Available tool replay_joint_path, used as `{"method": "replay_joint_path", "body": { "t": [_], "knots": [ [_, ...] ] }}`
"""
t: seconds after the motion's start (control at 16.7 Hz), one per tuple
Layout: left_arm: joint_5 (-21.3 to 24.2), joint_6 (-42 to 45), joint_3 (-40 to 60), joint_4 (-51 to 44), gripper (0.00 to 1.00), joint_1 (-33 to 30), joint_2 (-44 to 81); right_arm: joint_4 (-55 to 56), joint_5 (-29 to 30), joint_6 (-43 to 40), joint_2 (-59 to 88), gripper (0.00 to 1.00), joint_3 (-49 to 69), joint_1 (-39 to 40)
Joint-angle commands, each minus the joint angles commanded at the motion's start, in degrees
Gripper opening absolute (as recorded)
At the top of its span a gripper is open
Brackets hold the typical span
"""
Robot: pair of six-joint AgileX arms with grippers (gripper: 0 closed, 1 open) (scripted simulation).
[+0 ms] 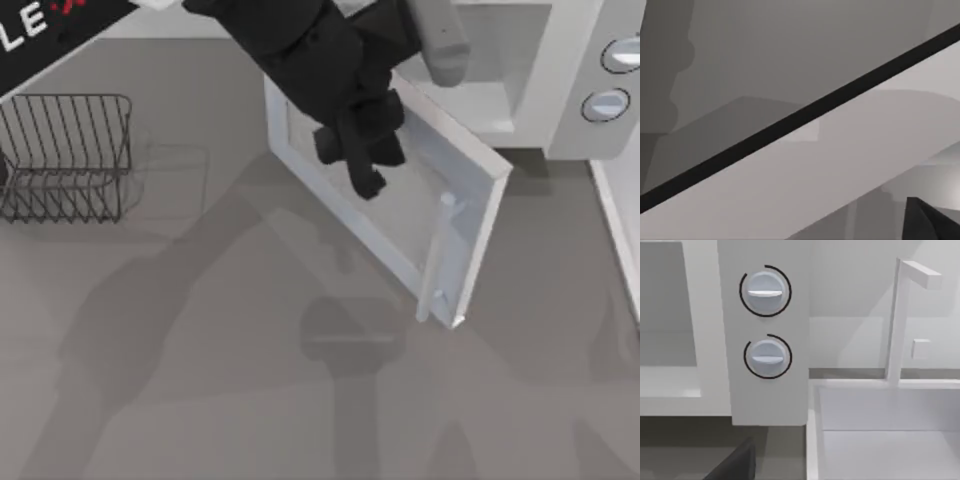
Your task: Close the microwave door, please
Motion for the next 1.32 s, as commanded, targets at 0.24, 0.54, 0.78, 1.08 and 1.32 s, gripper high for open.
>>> {"method": "replay_joint_path", "body": {
  "t": [0.24, 0.54, 0.78, 1.08, 1.32],
  "knots": [
    [1.77, 2.34, 0.77, -3.87, 0.0, -3.47, -4.23, 0.0, 0.0, 0.0, 0.0, 1.0, 0.0, 0.0],
    [0.1, -1.03, 4.35, -3.77, 0.0, -4.0, -0.25, 0.0, 0.0, 0.0, 0.0, 1.0, 0.0, 0.0],
    [-1.68, -3.55, 4.59, 0.23, 0.0, -1.48, 4.3, 0.0, 0.0, 0.0, 0.0, 1.0, 0.0, 0.0],
    [-1.81, -3.75, 4.38, 0.95, 0.0, -1.2, 4.71, 0.0, 0.0, 0.0, 0.0, 1.0, 0.0, 0.0],
    [-4.08, -3.35, 4.63, 1.53, 0.0, -3.91, 5.28, 0.0, 0.0, 0.0, 0.0, 1.0, 0.0, 0.0]
  ]
}}
